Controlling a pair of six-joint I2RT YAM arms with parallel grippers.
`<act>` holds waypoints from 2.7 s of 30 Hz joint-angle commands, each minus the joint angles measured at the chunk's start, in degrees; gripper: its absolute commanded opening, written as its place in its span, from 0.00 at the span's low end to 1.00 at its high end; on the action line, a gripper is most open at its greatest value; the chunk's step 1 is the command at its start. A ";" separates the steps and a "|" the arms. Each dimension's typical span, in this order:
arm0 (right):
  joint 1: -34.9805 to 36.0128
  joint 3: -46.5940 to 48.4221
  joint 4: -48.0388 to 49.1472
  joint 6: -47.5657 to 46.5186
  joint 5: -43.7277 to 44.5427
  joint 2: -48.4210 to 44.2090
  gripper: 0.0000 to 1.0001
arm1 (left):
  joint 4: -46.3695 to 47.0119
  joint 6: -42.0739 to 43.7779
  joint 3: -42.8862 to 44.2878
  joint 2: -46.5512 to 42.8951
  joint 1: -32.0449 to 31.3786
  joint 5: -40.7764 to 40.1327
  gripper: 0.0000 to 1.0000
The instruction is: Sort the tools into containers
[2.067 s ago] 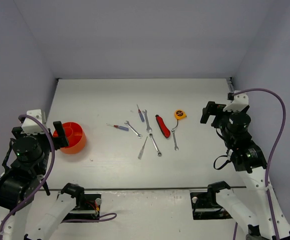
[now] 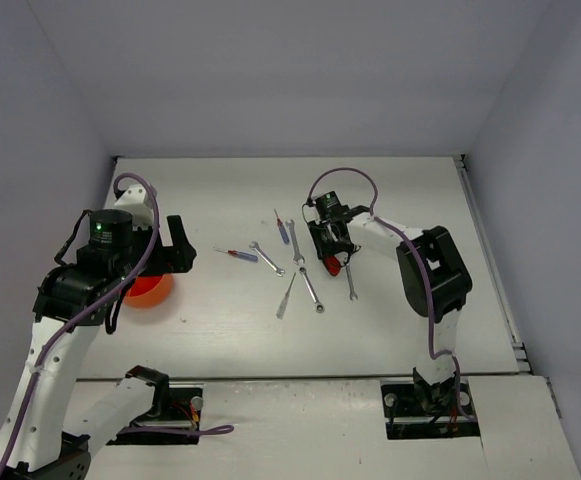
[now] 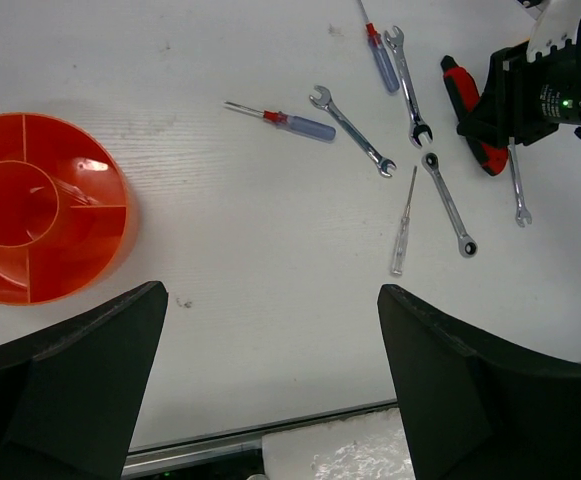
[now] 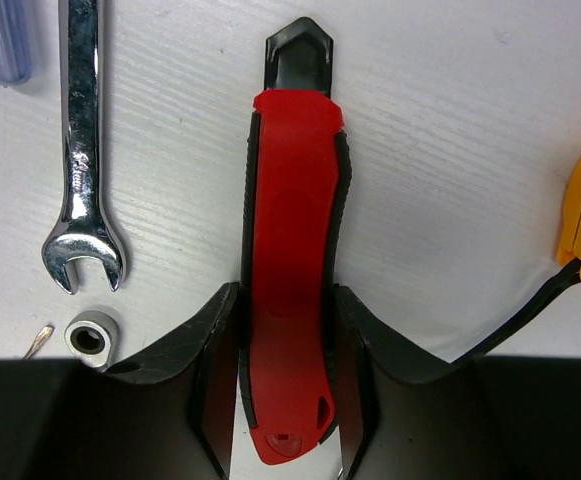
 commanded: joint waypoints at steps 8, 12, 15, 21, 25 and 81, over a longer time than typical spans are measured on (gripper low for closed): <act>4.71 2.24 -0.46 -5.20 2.02 -14.27 0.00 | 3.15 -11.45 5.16 4.69 -0.15 10.38 0.84; 8.47 2.51 0.36 -7.69 0.51 -22.05 0.00 | 7.71 -16.01 6.73 6.80 -0.19 16.53 0.84; 10.76 3.07 0.68 -8.70 -2.65 -27.12 0.00 | 13.61 -19.88 6.84 7.38 -0.75 19.75 0.84; 16.45 4.99 1.86 -8.68 -7.65 -34.73 0.00 | 25.25 -26.14 7.65 10.13 -4.03 21.86 0.84; 19.58 5.73 2.59 -7.96 -9.35 -37.20 0.00 | 25.70 -26.35 10.63 13.52 -6.57 22.60 0.84; 27.74 -0.51 3.26 -6.89 -3.03 -38.67 0.80 | 14.08 -14.10 7.40 14.42 -8.52 22.74 0.00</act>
